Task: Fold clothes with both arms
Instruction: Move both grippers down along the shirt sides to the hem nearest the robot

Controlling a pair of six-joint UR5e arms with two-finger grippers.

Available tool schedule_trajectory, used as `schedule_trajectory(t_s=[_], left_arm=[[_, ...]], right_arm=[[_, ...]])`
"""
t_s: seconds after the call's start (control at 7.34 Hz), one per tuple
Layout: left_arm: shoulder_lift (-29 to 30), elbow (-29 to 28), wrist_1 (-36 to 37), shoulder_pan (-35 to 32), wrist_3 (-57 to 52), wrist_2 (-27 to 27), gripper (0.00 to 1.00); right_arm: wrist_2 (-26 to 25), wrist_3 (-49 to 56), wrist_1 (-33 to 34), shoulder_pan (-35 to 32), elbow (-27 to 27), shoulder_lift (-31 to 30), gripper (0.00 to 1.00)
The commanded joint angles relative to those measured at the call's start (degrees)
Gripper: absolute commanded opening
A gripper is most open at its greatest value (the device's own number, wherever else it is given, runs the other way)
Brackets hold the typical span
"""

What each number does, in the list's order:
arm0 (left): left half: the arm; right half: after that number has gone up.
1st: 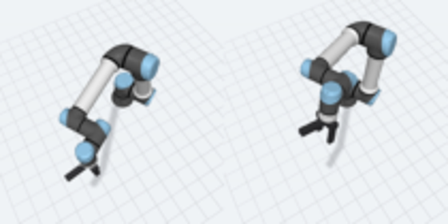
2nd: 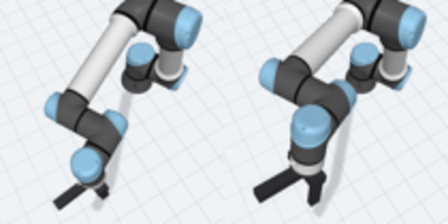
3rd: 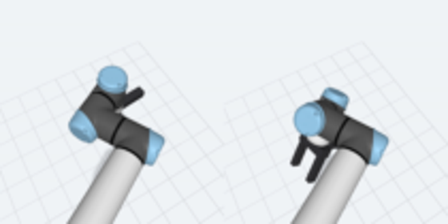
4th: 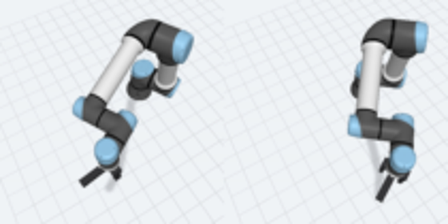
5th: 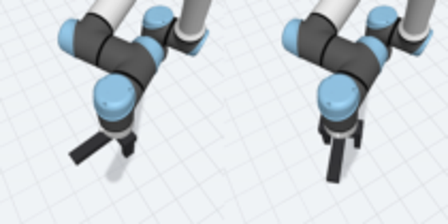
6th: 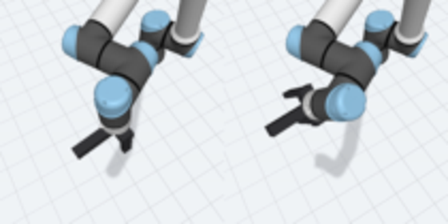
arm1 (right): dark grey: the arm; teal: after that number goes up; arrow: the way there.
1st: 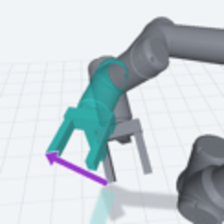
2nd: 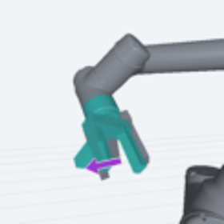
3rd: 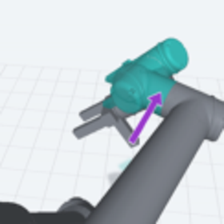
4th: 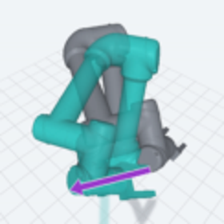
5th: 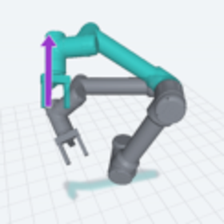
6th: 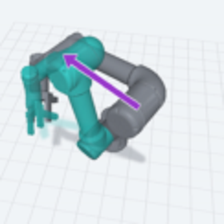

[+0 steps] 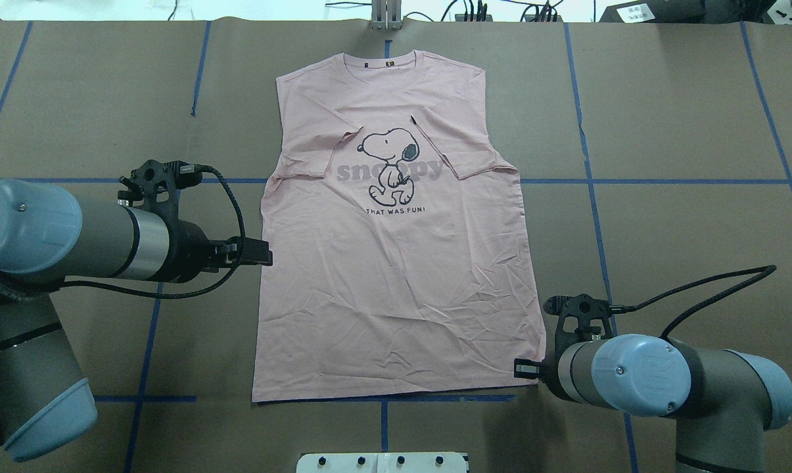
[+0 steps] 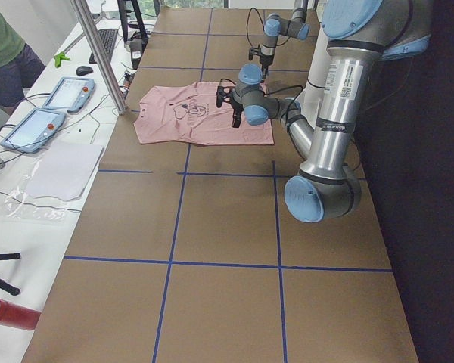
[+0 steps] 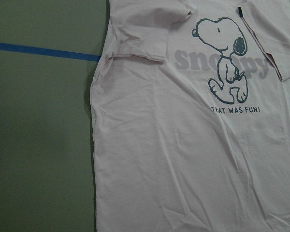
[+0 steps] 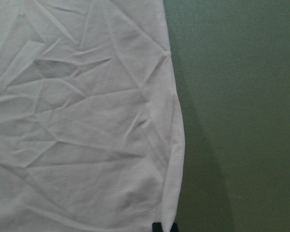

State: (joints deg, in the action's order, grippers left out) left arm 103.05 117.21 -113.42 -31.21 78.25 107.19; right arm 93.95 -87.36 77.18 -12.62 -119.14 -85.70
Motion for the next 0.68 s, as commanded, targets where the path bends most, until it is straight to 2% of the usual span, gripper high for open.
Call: schedule_trajectory(t_s=[0.0, 0.27, 0.54], left_arm=[[-0.2, 0.6, 3.6, 9.0, 12.4, -6.0, 1.00], [-0.1, 0.8, 7.5, 17.6, 23.0, -11.6, 0.99], [-0.4, 0.4, 10.8, 20.1, 25.9, -14.7, 0.98]], right_arm=[[0.4, -0.1, 0.0, -0.6, -4.1, -0.2, 0.00], [0.3, -0.1, 0.0, -0.6, -5.0, 0.1, 0.00], [0.2, -0.1, 0.0, -0.4, -4.9, 0.2, 0.00]])
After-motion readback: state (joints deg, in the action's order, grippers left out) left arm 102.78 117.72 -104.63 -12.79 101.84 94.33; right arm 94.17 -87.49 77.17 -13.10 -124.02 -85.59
